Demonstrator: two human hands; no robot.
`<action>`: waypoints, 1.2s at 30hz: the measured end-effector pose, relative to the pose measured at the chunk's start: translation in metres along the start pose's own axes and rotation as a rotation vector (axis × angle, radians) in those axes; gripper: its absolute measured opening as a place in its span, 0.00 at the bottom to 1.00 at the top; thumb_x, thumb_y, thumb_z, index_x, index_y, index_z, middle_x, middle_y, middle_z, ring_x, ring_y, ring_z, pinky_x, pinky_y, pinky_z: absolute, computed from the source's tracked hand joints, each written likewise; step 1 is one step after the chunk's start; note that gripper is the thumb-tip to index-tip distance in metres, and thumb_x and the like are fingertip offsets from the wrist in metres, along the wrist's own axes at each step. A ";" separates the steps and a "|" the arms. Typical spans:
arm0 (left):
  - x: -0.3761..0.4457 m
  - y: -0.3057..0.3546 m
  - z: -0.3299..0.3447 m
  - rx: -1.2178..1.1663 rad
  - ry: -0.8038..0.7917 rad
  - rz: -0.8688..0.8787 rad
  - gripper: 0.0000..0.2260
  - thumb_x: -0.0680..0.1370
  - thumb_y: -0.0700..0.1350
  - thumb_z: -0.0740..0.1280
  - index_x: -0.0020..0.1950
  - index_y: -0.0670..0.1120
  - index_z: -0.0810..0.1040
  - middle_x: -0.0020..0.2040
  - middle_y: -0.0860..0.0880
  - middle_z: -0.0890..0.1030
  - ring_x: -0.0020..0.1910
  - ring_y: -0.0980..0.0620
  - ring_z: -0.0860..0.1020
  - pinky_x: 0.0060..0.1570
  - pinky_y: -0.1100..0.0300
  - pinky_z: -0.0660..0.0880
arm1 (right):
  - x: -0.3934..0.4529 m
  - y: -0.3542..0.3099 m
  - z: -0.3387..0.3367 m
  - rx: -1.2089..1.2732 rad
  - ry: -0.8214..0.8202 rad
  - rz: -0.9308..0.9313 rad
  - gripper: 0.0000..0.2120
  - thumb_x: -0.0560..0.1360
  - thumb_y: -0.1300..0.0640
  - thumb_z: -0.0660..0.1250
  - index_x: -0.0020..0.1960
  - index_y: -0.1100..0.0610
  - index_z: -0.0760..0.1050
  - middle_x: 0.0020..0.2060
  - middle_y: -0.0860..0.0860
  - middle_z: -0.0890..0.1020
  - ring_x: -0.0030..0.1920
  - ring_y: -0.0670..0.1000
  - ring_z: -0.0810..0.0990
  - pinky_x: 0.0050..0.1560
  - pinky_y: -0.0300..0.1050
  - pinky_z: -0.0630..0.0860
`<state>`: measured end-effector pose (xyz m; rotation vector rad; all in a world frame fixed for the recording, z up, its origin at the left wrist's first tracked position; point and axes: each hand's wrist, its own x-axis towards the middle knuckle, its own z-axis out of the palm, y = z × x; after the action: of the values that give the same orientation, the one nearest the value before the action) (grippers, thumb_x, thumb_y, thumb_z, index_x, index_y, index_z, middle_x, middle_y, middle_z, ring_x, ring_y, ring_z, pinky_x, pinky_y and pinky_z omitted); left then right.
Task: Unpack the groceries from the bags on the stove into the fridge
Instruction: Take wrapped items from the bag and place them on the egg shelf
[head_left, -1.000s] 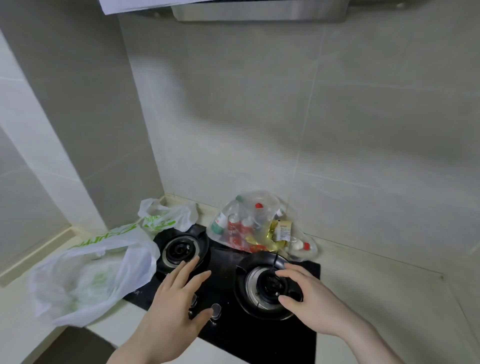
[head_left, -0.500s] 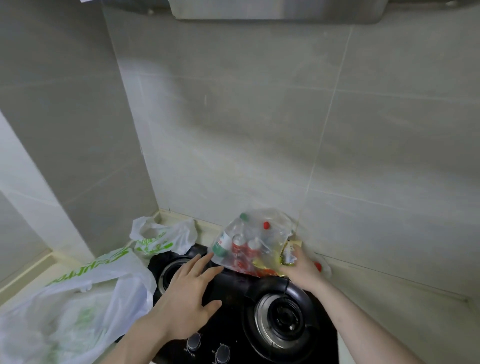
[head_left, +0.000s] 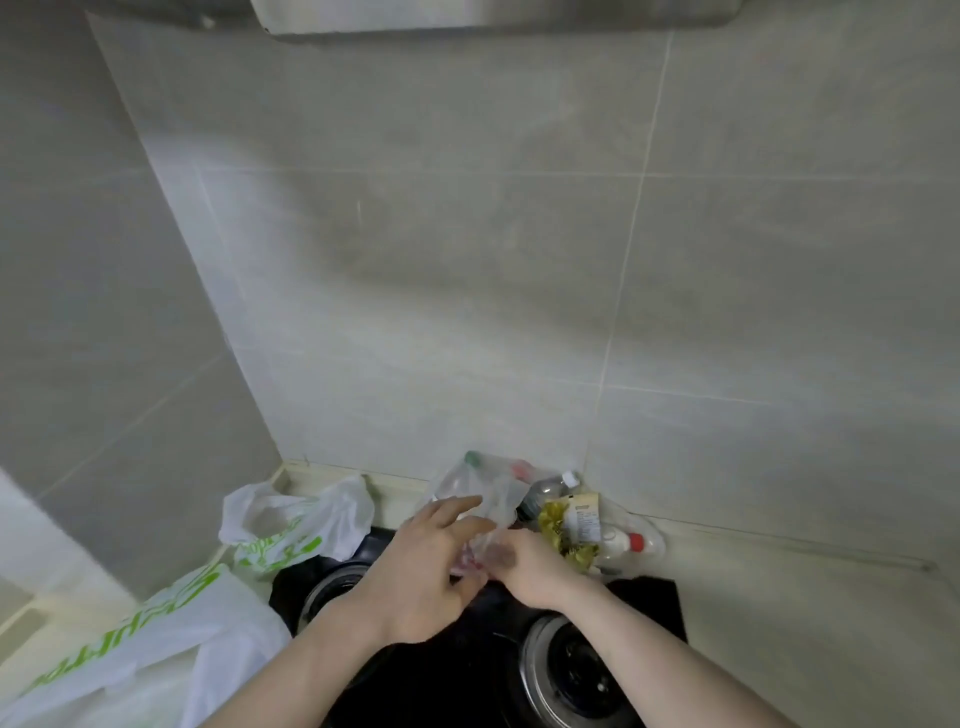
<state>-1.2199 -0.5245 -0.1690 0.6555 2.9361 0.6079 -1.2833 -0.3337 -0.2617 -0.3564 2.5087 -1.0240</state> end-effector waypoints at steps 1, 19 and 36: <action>0.016 0.003 0.000 -0.005 -0.007 0.030 0.26 0.77 0.54 0.68 0.75 0.60 0.69 0.80 0.59 0.61 0.79 0.54 0.59 0.77 0.56 0.60 | -0.004 0.002 -0.002 -0.001 0.005 -0.005 0.08 0.80 0.44 0.63 0.49 0.40 0.80 0.44 0.39 0.85 0.46 0.40 0.82 0.50 0.40 0.79; 0.167 0.035 0.082 0.687 -0.565 0.026 0.05 0.79 0.46 0.66 0.49 0.45 0.77 0.38 0.49 0.74 0.52 0.45 0.79 0.68 0.47 0.71 | -0.008 0.149 -0.061 0.054 0.322 0.449 0.24 0.78 0.57 0.69 0.73 0.51 0.74 0.68 0.47 0.77 0.70 0.52 0.76 0.71 0.41 0.70; 0.194 0.016 0.127 0.084 -0.507 -0.233 0.16 0.82 0.44 0.60 0.67 0.44 0.79 0.69 0.44 0.74 0.66 0.45 0.74 0.65 0.57 0.71 | 0.035 0.185 -0.026 -0.106 0.144 0.395 0.12 0.75 0.52 0.63 0.59 0.45 0.71 0.56 0.47 0.79 0.53 0.47 0.78 0.59 0.48 0.80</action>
<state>-1.3700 -0.3832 -0.2764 0.3906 2.5153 0.2476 -1.3411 -0.2019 -0.3856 0.1878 2.6194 -0.7838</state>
